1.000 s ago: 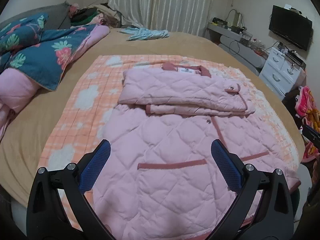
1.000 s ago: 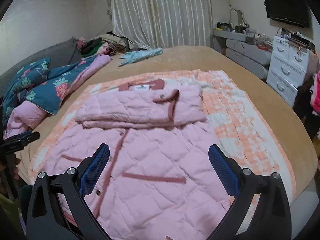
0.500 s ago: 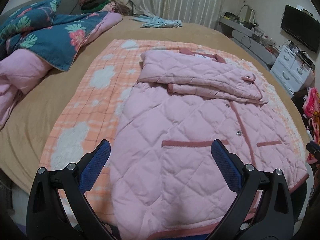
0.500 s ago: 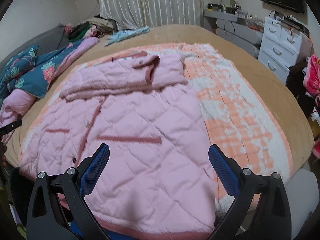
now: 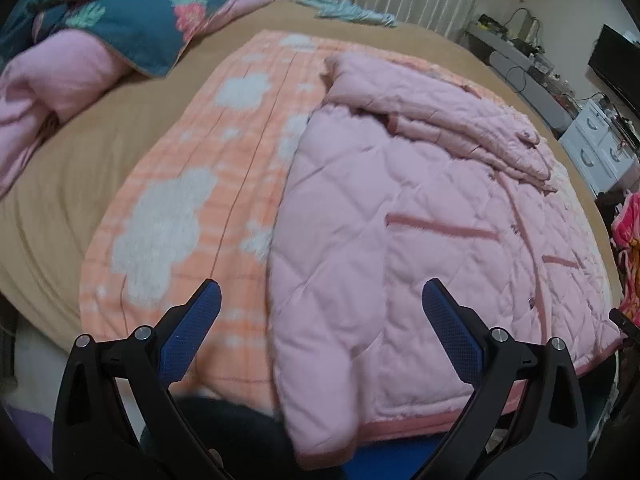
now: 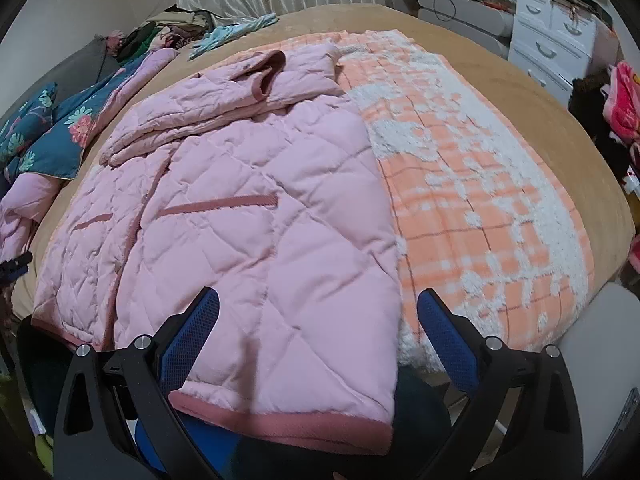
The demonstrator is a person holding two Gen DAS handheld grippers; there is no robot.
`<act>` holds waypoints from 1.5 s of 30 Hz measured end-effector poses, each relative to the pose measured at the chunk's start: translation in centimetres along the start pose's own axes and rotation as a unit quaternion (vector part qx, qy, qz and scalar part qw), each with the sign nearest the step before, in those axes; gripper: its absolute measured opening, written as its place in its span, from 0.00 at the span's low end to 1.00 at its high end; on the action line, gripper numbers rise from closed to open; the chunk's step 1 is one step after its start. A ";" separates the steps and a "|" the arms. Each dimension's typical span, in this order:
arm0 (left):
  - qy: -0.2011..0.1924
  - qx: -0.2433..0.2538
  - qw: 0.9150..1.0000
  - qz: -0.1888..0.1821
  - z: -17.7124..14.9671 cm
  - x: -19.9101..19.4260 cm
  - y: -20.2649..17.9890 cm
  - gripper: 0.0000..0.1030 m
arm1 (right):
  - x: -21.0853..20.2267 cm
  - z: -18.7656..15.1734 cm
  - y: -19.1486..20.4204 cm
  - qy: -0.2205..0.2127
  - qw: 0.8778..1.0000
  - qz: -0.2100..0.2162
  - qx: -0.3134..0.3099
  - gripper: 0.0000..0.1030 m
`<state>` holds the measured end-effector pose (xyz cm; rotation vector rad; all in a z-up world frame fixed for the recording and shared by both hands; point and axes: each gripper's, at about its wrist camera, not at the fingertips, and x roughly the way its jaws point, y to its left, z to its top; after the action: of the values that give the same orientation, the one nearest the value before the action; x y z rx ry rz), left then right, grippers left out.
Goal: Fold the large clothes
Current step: 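Move both grippers to the ribbed hem of the jacket, then grasp the ribbed hem with both grippers and lift it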
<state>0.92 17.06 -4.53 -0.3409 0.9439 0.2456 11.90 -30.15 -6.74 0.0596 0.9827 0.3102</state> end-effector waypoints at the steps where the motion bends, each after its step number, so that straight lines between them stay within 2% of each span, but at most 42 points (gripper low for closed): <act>1: 0.006 -0.003 1.000 0.000 -0.2 0.2 0.2 0.92 | 0.0 -0.1 -0.1 0.002 1.000 0.000 0.001 0.96; 12: 0.058 -0.006 0.998 -0.026 -2.6 3.0 0.2 0.92 | 0.6 -1.3 -0.8 0.038 0.999 0.006 -0.008 0.96; 20: 0.075 -0.003 0.997 -0.027 -3.2 4.3 -0.2 0.92 | 2.3 -1.7 -0.6 0.083 0.996 0.008 -0.024 0.94; 22: 0.078 -0.008 0.996 -0.031 -3.2 4.4 0.0 0.92 | 2.3 -2.1 -0.5 0.088 0.995 0.022 -0.033 0.74; 23: 0.079 -0.010 0.996 -0.033 -3.3 4.5 0.1 0.92 | 2.4 -2.4 -0.4 0.090 0.995 0.039 -0.036 0.68; 25: 0.081 -0.010 0.996 -0.036 -3.3 4.6 0.1 0.92 | 2.1 -2.6 -0.1 0.081 0.995 0.039 -0.047 0.57; 26: 0.083 -0.010 0.996 -0.038 -3.3 4.7 0.1 0.92 | 1.6 -2.7 0.3 0.067 0.995 0.049 -0.054 0.51; 27: 0.083 -0.010 0.996 -0.039 -3.3 4.7 0.1 0.92 | 0.9 -2.6 0.6 0.051 0.995 0.066 -0.053 0.37; 28: 0.084 -0.010 0.995 -0.044 -3.4 4.8 0.0 0.92 | 0.1 -2.5 0.8 0.030 0.994 0.090 -0.049 0.29; 32: 0.091 -0.011 0.994 -0.061 -3.5 5.1 0.0 0.92 | -3.3 -0.7 1.4 -0.054 0.988 0.142 -0.032 0.23; 36: 0.092 -0.001 0.993 -0.076 -3.8 4.7 -0.4 0.92 | -4.9 1.6 1.4 -0.111 0.979 0.168 -0.018 0.21; 39: 0.090 0.046 0.993 -0.062 -4.5 4.2 -1.9 0.74 | -5.5 3.2 1.4 -0.137 0.974 0.178 -0.009 0.20; 44: 0.084 0.118 0.989 -0.031 -5.7 3.5 -3.6 0.34 | -5.5 5.1 1.5 -0.161 0.969 0.186 -0.001 0.19; 45: 0.082 0.131 0.988 -0.028 -5.8 3.3 -3.9 0.30 | -5.5 5.5 1.6 -0.166 0.968 0.186 -0.001 0.19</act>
<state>-0.19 11.39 -9.71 -0.1456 1.1129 0.0410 13.23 -29.65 1.07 0.2888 0.6340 0.6250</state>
